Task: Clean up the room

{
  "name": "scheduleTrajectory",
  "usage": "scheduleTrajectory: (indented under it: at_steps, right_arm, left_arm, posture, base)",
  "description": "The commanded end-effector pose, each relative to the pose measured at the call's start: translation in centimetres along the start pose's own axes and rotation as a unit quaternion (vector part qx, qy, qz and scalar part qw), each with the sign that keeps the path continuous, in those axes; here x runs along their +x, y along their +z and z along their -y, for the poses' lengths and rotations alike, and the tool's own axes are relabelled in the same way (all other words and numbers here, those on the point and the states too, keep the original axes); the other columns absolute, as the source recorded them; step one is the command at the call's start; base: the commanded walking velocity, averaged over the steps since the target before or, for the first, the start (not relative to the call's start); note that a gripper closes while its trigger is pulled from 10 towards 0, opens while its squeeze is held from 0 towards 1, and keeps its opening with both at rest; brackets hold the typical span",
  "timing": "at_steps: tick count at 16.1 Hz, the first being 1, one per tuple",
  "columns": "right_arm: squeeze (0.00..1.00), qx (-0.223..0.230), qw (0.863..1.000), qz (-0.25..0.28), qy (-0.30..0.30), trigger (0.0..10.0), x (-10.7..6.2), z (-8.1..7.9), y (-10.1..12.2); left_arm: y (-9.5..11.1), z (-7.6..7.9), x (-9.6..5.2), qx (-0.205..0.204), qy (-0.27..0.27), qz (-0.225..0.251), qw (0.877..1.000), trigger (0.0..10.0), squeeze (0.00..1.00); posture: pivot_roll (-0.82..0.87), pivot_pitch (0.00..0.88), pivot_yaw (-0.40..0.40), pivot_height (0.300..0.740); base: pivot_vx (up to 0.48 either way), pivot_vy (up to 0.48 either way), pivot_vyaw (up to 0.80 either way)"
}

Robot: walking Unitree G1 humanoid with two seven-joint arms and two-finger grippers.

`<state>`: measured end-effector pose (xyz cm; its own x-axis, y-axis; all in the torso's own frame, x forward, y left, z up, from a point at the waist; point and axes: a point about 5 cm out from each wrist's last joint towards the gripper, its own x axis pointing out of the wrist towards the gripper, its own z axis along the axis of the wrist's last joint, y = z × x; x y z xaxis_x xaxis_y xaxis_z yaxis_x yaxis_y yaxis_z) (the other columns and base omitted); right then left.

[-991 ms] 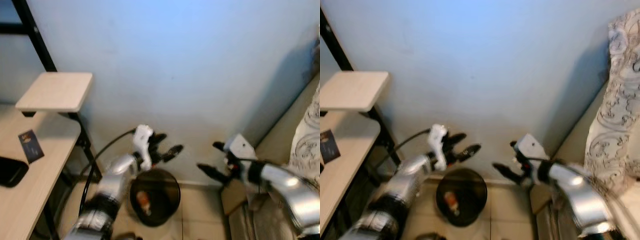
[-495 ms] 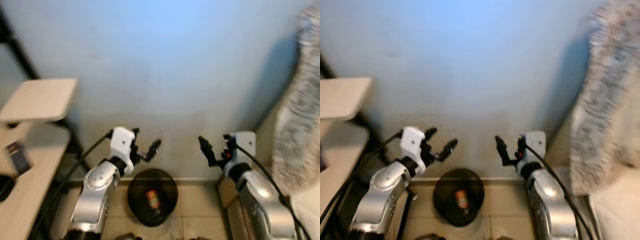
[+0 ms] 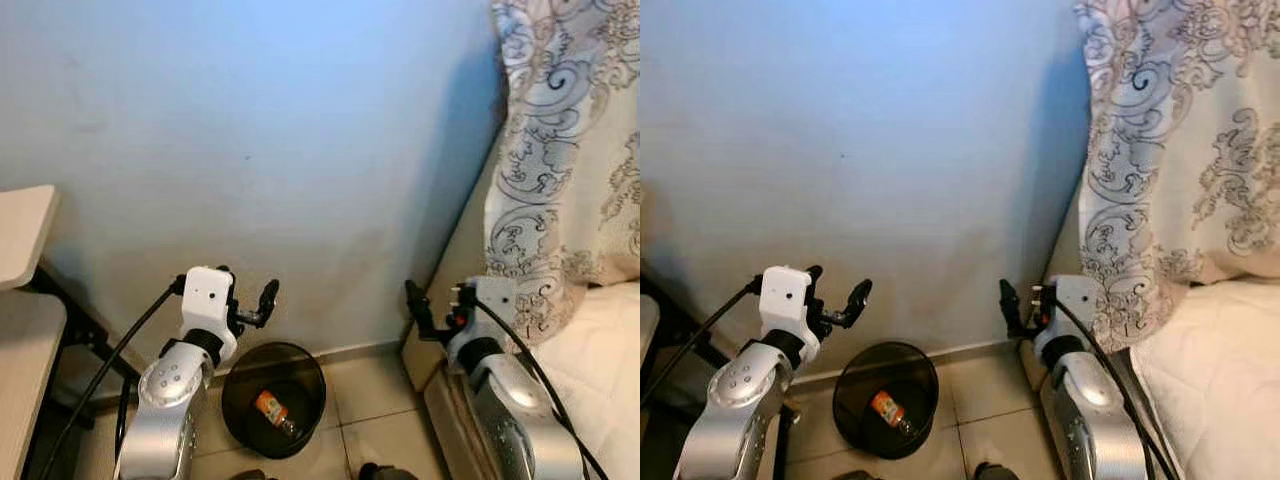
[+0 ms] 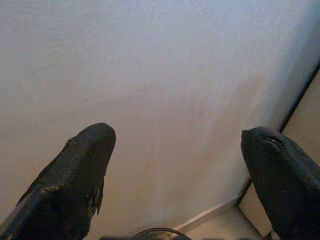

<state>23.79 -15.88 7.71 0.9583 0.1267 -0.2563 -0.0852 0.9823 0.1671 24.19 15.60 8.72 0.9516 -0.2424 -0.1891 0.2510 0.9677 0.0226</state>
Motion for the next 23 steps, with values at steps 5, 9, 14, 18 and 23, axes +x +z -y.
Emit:
scheduleTrajectory:
  at_steps: [5, 9, 14, 18, 23]
  right_arm:
    - [0.00, -0.009, 1.000, -0.005, 0.000, 10.0, 0.1, -0.5, -0.5]
    - [0.00, -0.006, 1.000, 0.023, -0.001, 10.0, 0.4, -0.8, 0.2]
    - [0.00, 0.002, 1.000, 0.030, -0.004, 10.0, 0.6, -0.9, 0.1]
    - [0.00, 0.003, 0.999, 0.041, -0.015, 10.0, 0.7, -0.2, 0.5]
    - [0.00, 0.001, 0.999, 0.038, -0.030, 10.0, 0.5, 1.2, 0.8]
  left_arm:
    - [1.0, -1.1, 0.0, 0.049, 0.001, -0.006, 0.999, 10.0, 0.00]
    - [1.7, -1.7, 0.1, 0.057, -0.002, -0.004, 0.998, 10.0, 0.00]
    - [2.5, -1.6, 0.4, 0.057, -0.006, 0.005, 0.998, 10.0, 0.00]
    - [2.4, -1.1, 0.6, 0.048, -0.007, 0.004, 0.999, 10.0, 0.00]
    - [2.1, -0.8, 0.8, 0.045, -0.001, 0.015, 0.999, 10.0, 0.00]
  posture:
    - [0.20, 0.000, -0.001, 0.740]
    - [0.19, 0.000, 0.000, 0.740]
    - [0.21, 0.000, 0.010, 0.740]
    - [0.20, 0.000, 0.017, 0.740]
    - [0.19, 0.000, -0.011, 0.740]
  base:
    - [0.000, 0.000, -0.78]
    - [0.000, 0.000, -0.78]
    - [0.000, 0.000, -0.78]
    - [0.000, 0.000, -0.78]
    - [0.000, 0.000, -0.78]
